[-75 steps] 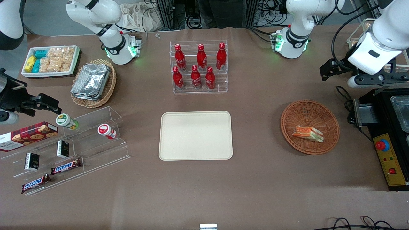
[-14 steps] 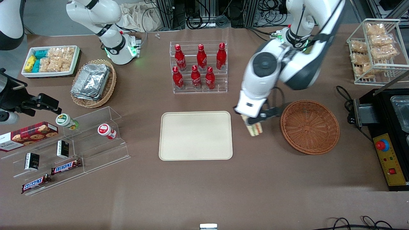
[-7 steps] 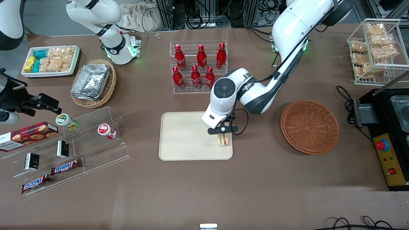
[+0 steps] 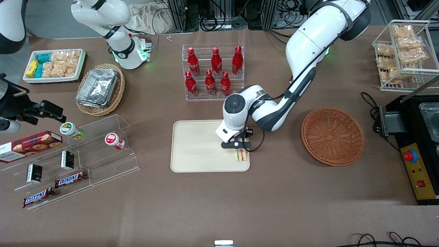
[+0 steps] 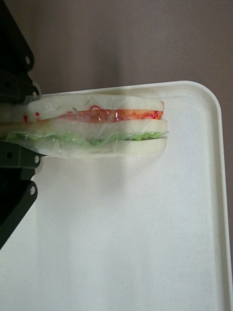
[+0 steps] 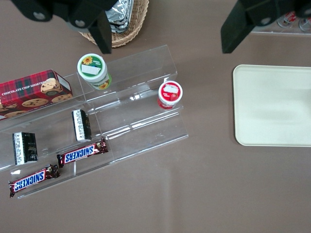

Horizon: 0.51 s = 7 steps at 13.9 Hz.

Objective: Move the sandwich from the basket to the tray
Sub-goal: 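Lower the sandwich onto the tray and open the left gripper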

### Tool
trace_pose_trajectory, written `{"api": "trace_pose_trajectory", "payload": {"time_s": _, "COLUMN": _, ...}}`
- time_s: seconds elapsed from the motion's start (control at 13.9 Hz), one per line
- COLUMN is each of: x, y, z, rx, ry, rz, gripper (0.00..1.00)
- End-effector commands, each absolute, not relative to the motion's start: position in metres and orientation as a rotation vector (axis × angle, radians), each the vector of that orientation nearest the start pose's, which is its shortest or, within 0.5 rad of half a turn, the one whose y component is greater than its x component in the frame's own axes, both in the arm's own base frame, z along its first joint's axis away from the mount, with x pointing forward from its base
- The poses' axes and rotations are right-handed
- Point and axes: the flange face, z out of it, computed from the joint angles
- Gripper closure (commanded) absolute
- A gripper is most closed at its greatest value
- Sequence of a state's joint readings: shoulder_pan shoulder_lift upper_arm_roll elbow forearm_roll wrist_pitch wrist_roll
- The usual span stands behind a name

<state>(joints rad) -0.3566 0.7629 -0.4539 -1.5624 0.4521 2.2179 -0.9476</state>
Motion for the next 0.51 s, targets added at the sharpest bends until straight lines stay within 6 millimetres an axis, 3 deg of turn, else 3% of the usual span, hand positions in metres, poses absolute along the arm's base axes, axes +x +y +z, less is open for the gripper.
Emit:
{"api": "trace_pose_trajectory", "payload": {"time_s": 0.0, "x": 0.532, "y": -0.463, "z": 0.233, "rx": -3.106, "ry": 0.071, "rz": -0.098, "gripper": 0.00}}
{"api": "trace_pose_trajectory", "payload": {"time_s": 0.14, "x": 0.547, "y": -0.452, "z": 0.269, "rx": -3.129, "ry": -0.018, "rz": -0.147, "gripper": 0.00}}
{"api": "trace_pose_trajectory", "payload": {"time_s": 0.29, "x": 0.553, "y": -0.435, "z": 0.335, "rx": -3.171, "ry": -0.176, "rz": -0.090, "gripper": 0.00}}
{"api": "trace_pose_trajectory", "payload": {"time_s": 0.43, "x": 0.549, "y": -0.412, "z": 0.400, "rx": -3.097, "ry": -0.190, "rz": -0.050, "gripper": 0.00}}
